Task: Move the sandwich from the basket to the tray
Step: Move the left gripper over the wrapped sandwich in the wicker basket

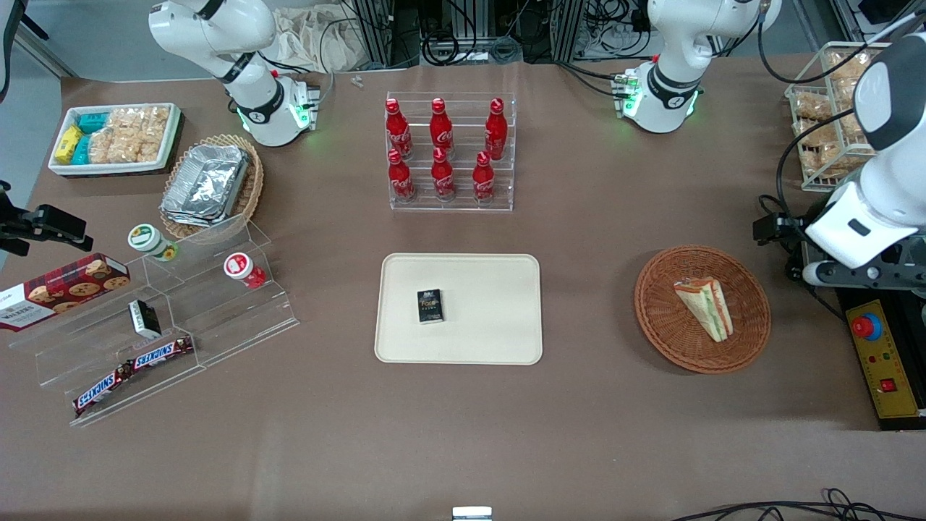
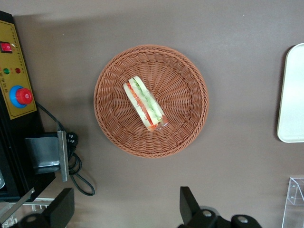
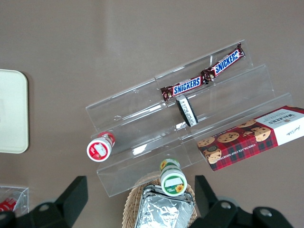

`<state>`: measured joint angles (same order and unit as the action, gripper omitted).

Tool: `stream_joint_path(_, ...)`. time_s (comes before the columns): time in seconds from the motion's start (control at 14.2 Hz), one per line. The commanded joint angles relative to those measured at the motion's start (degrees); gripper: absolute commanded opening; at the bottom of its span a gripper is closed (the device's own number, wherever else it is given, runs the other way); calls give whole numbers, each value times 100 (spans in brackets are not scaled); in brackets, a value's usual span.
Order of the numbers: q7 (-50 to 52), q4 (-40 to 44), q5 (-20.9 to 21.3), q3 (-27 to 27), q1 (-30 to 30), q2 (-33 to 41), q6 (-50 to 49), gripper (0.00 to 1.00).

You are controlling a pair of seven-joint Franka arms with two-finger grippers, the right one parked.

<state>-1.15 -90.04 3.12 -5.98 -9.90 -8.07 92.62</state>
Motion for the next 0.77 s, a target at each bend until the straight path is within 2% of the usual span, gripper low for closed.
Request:
stream_joint_path(0.0,18,215,-196,-79,-74,-81,-148,100)
stream_joint_path(0.21,43,197,-197,-79,-56,-142,-148,100)
stream_joint_path(0.42,1490,-99,-373,-87,-30,-230,-34,100)
stream_joint_path(0.7,2600,-1179,-303,-140,-21,-54,1071,100)
